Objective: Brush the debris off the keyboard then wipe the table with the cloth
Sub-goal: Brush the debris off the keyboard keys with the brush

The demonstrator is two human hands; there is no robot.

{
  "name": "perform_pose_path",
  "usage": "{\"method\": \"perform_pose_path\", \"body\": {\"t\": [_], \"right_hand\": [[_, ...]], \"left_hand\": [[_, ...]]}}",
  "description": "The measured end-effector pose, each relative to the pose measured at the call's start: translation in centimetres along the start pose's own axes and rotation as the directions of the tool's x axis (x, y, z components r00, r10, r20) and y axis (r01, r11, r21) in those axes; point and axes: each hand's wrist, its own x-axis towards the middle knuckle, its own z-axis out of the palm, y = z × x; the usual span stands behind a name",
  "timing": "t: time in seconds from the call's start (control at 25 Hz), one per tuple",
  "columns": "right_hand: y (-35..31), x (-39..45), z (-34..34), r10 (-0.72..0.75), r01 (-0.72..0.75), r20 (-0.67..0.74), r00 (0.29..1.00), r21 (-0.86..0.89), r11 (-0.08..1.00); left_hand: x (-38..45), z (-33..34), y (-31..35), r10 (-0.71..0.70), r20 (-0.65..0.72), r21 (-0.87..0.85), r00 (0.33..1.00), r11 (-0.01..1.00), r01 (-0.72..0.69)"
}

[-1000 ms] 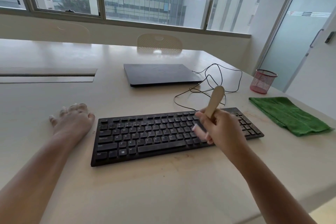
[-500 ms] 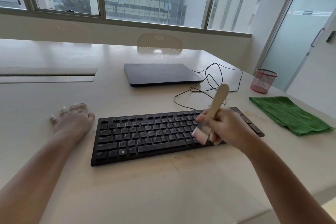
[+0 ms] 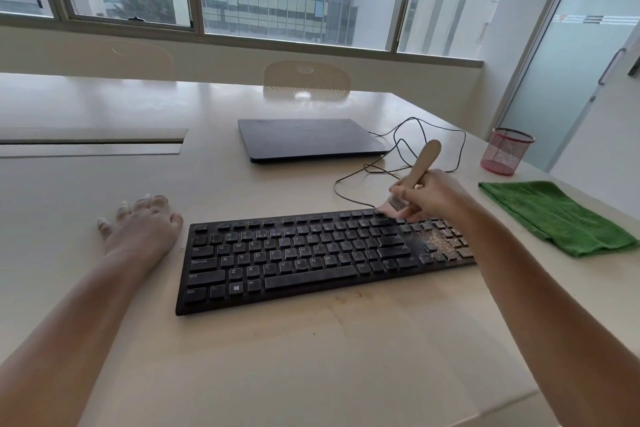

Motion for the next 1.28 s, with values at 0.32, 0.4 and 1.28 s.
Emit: {"method": "perform_pose_path", "body": {"t": [0.32, 0.4, 1.28], "right_hand": [[0.2, -5.6, -2.9, 0.207, -0.14, 0.2, 0.958, -0.306, 0.942], [-0.9, -3.9, -3.5, 0.154, -0.126, 0.101, 0.983, -0.235, 0.964], [-0.9, -1.0, -1.1, -0.141, 0.163, 0.16, 0.977, -0.137, 0.977]], "left_hand": [[-0.2, 0.0, 0.3, -0.009, 0.005, 0.013, 1.0, 1.0, 0.009], [-0.3, -0.1, 0.4, -0.009, 0.006, 0.01, 1.0, 1.0, 0.009], [-0.2, -0.1, 0.1, -0.004, 0.0, 0.002, 1.0, 1.0, 0.004]]}}
